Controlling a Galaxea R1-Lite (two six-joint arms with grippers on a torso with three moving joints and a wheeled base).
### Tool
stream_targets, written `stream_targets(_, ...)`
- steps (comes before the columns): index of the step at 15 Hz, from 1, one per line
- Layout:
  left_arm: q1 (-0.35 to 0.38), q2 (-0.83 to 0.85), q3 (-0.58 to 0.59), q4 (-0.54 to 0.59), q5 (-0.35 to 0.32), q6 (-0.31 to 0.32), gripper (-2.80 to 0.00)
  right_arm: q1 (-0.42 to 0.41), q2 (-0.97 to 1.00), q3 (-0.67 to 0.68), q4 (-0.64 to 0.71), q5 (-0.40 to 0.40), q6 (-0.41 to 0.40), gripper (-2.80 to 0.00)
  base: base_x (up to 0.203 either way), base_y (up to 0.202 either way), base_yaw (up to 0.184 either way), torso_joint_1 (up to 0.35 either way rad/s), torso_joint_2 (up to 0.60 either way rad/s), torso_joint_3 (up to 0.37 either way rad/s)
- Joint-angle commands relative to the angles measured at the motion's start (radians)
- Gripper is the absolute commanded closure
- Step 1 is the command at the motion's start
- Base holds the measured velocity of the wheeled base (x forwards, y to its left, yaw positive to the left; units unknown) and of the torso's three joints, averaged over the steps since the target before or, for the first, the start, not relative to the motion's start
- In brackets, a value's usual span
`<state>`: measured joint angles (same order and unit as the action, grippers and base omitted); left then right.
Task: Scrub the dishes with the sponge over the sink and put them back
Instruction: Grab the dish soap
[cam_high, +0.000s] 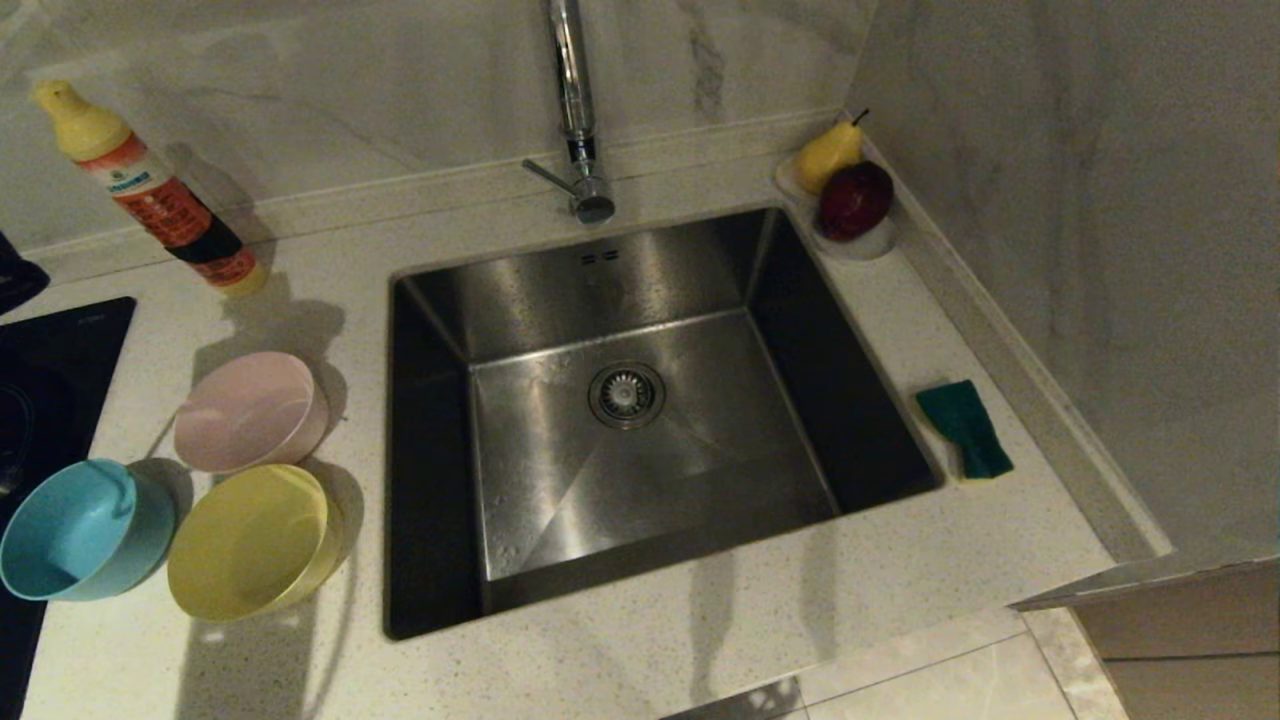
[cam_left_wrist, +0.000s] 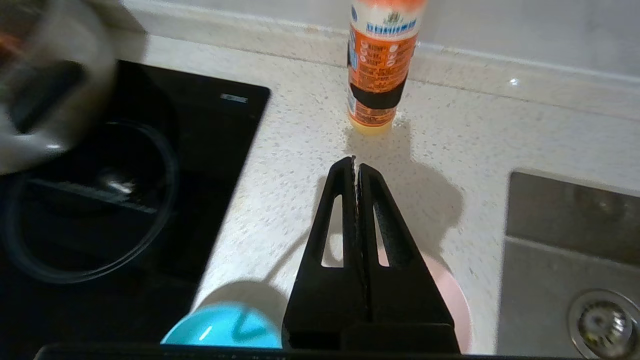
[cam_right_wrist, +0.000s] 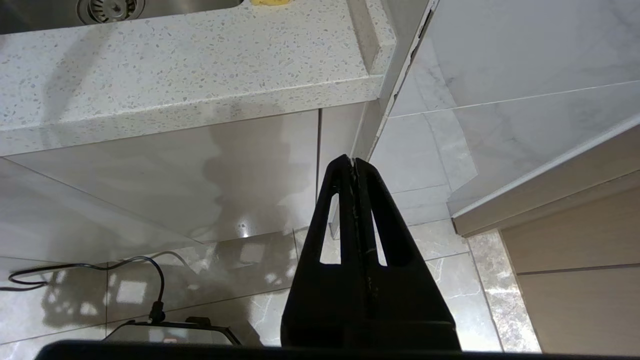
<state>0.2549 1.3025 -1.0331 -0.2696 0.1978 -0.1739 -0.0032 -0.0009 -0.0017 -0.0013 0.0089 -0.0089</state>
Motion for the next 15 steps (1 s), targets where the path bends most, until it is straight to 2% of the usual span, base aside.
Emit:
stream_targets(1,0.001,0.114,-0.021,-0.021,-0.008,-0.003,0.0,0.0,-0.001,0.0,0.0,0.0,0.0,0.0,0.0,0.0,0.0,0.0,0.0,0.0)
stream_targets(3,0.001,0.136,-0.017,-0.081,-0.008,-0.012,0.0,0.0,-0.001,0.0,0.0,0.0,0.0,0.0,0.0,0.0,0.0,0.0,0.0,0.0)
stream_targets(6,0.001,0.128,0.012,-0.096,-0.003,-0.024,0.0,0.0,-0.001,0.0,0.0,0.0,0.0,0.0,0.0,0.0,0.0,0.0,0.0,0.0)
stream_targets(7,0.001,0.127,0.013,-0.094,-0.001,-0.017,-2.8,0.0,-0.001,0.0,0.0,0.0,0.0,0.0,0.0,0.0,0.0,0.0,0.0,0.0)
stream_targets(10,-0.003,0.106,0.039,-0.094,-0.008,0.013,-2.8,0.0,-0.001,0.0,0.0,0.0,0.0,0.0,0.0,0.0,0.0,0.0,0.0,0.0)
stream_targets(14,0.002,0.123,0.042,-0.147,-0.006,-0.004,-2.8,0.0,-0.001,0.0,0.0,0.0,0.0,0.0,0.0,0.0,0.0,0.0,0.0,0.0)
stream_targets(15,0.024,0.147,0.041,-0.153,-0.006,-0.014,-2.8,0.0,-0.001,0.0,0.0,0.0,0.0,0.0,0.0,0.0,0.0,0.0,0.0,0.0)
